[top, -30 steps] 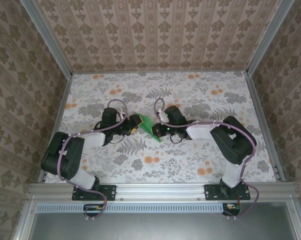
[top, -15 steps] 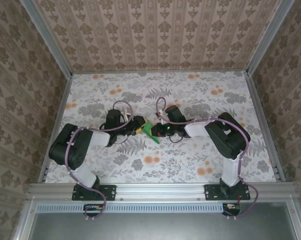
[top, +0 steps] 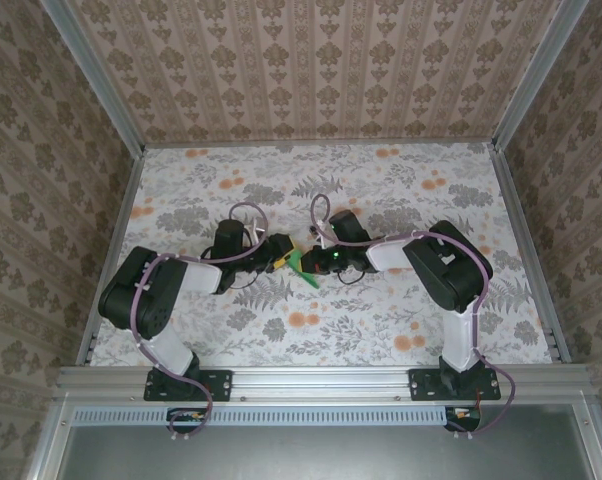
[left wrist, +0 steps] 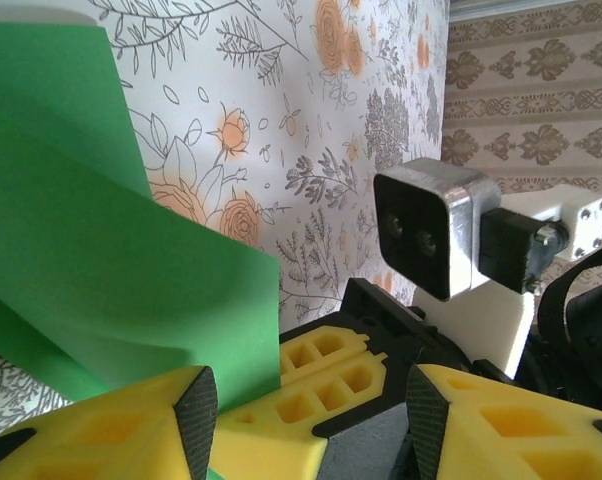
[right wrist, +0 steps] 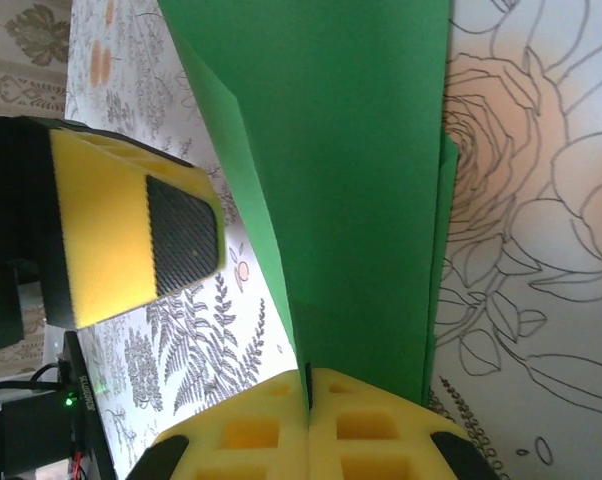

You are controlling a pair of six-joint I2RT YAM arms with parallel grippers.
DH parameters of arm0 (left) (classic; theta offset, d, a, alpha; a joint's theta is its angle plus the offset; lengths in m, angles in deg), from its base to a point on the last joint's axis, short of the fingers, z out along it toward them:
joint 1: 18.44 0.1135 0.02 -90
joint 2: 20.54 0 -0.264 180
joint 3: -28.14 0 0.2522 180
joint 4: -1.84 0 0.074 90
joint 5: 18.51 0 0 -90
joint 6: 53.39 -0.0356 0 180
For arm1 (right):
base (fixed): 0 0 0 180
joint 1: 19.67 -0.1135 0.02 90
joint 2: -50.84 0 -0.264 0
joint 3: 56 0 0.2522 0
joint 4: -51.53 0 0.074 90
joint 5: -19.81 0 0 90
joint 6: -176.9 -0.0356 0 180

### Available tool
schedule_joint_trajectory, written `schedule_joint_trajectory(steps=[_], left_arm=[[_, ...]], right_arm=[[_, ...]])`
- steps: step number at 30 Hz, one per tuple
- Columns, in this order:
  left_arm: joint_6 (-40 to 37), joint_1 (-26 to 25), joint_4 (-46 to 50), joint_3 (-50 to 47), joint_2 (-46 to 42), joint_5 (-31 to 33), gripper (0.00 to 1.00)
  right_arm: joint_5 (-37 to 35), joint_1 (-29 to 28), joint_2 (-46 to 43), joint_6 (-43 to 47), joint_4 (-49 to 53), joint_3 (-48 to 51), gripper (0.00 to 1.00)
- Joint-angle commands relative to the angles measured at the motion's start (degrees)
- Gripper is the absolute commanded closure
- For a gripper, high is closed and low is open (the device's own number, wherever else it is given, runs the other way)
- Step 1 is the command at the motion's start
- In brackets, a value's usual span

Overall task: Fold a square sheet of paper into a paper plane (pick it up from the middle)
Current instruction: Fold the wing for the fifth time at the center of the table.

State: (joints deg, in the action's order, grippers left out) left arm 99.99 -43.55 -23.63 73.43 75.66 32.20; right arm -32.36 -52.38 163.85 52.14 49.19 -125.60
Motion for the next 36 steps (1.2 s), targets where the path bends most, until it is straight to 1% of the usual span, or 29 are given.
schedule_joint_trajectory(steps=[1, 7, 15, 22, 25, 31, 36], left_arm=[[-1.3, -0.4, -0.2, 1.7, 1.6, -1.9, 0.44], [-1.2, -0.7, -0.5, 2.1, 2.9, -2.1, 0.45], [-1.1, -0.7, 1.3, 2.6, 4.1, -1.5, 0.47], [-1.5, -0.6, 3.7, 3.2, 5.2, -1.0, 0.48], [-1.7, -0.7, 4.5, 3.2, 5.5, -0.9, 0.48], [-2.3, -0.5, 6.1, 3.6, 6.2, -1.0, 0.47], [-2.6, -0.3, 7.2, 4.0, 6.7, -1.1, 0.47]], right_arm=[[1.5, 0.2, 1.6, 1.1, 2.7, -1.7, 1.00], [1.1, 0.2, 2.4, 2.2, 5.3, -2.5, 1.00], [0.2, 0.2, 2.9, 3.5, 8.1, -3.1, 1.00], [0.5, 0.2, 2.7, 3.9, 9.7, -3.8, 0.97], [1.0, 0.2, 2.5, 3.8, 10.0, -4.1, 0.95], [2.8, 0.3, 0.4, 3.6, 11.2, -4.1, 0.83], [2.5, 0.4, -1.2, 4.8, 13.6, -3.9, 0.79]])
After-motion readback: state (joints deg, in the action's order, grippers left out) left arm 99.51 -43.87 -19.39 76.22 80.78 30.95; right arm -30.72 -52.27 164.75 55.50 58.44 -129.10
